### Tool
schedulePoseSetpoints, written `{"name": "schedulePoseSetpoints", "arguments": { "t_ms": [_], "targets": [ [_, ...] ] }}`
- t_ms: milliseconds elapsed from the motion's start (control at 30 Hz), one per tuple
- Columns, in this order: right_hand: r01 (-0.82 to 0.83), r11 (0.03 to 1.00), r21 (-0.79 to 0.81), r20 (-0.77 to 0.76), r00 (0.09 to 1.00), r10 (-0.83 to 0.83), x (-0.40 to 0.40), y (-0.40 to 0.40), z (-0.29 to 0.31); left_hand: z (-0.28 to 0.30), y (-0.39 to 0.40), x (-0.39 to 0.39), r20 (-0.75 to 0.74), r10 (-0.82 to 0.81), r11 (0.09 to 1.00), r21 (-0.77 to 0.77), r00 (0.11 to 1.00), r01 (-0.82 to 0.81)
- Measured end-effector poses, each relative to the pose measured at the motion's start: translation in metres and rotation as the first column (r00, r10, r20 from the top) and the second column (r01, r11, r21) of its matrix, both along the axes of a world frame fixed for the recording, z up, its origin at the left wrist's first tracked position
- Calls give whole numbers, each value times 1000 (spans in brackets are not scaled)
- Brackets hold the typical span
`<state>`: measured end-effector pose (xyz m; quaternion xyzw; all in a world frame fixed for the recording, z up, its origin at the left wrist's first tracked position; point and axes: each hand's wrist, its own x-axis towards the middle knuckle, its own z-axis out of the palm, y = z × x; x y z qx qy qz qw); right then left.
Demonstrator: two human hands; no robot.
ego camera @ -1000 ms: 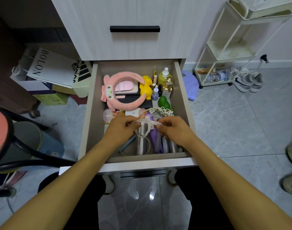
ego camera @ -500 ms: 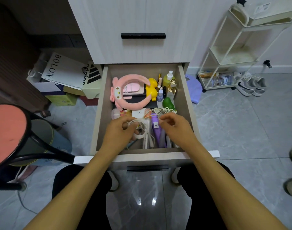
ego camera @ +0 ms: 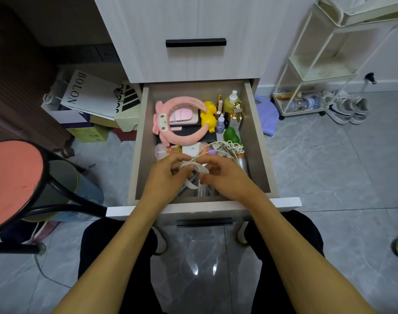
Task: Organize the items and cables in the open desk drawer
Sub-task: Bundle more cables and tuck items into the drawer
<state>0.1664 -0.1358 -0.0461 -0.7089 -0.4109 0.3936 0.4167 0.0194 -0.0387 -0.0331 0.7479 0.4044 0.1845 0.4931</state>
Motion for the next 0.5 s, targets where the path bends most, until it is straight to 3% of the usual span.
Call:
{"name": "schedulePoseSetpoints", "arguments": {
  "t_ms": [67,167,500],
  "targets": [
    [66,998,15,13,998,-66,-2,-3,2,2,-2,2,6,33,998,-47,999,-33],
    [154,987,47,-147,978,-145,-2,-7,5,2,-4,5,-3,75,993,-93,997,-75],
    [169,986,-3,-351,923,-160,4,-7,11,2,1,4,-1,141,972,-188,990,-139]
  ]
}}
